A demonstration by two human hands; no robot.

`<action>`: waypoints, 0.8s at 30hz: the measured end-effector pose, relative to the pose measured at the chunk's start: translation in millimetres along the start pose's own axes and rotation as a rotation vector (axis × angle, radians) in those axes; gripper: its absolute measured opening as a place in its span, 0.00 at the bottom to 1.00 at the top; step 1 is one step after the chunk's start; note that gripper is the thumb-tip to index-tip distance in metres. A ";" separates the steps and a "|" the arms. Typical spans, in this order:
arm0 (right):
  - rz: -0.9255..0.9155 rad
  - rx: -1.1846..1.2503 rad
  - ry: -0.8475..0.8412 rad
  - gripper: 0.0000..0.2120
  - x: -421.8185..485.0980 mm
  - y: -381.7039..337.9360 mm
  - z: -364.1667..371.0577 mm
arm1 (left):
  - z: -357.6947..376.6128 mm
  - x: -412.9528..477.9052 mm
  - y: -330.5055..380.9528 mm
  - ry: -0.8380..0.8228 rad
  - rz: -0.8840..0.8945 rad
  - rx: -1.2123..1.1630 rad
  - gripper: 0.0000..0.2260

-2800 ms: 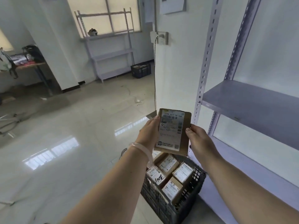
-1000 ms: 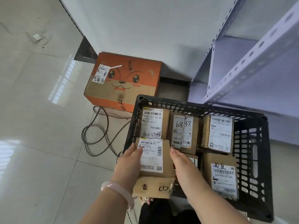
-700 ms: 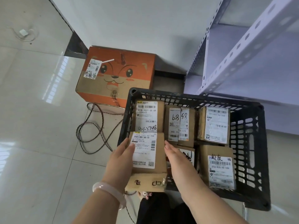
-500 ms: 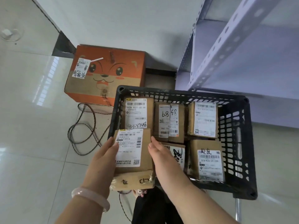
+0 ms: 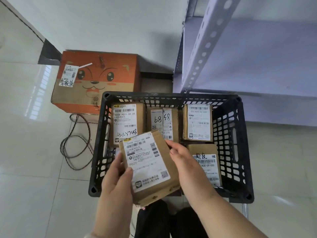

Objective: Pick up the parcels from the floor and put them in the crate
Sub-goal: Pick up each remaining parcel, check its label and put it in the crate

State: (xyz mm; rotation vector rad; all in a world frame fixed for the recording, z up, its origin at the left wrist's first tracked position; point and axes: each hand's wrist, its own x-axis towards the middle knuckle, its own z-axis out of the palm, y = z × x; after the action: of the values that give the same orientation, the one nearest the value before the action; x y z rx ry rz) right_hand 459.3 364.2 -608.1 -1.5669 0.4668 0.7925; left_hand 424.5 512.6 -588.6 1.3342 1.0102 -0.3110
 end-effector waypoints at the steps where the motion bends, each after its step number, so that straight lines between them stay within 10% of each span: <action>1: 0.007 0.020 0.025 0.15 -0.8 1.8 -6.7 | 5.6 -1.0 -2.4 -0.019 -0.003 0.013 0.19; 24: -0.101 0.002 0.140 0.24 40.3 -18.7 -39.0 | 63.1 57.2 18.7 -0.174 0.107 0.103 0.23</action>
State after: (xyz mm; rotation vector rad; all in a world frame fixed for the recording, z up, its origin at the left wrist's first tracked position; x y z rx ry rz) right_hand 508.3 335.1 -623.7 -1.6377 0.4860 0.6078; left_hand 496.9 480.6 -625.1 1.4229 0.7829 -0.3958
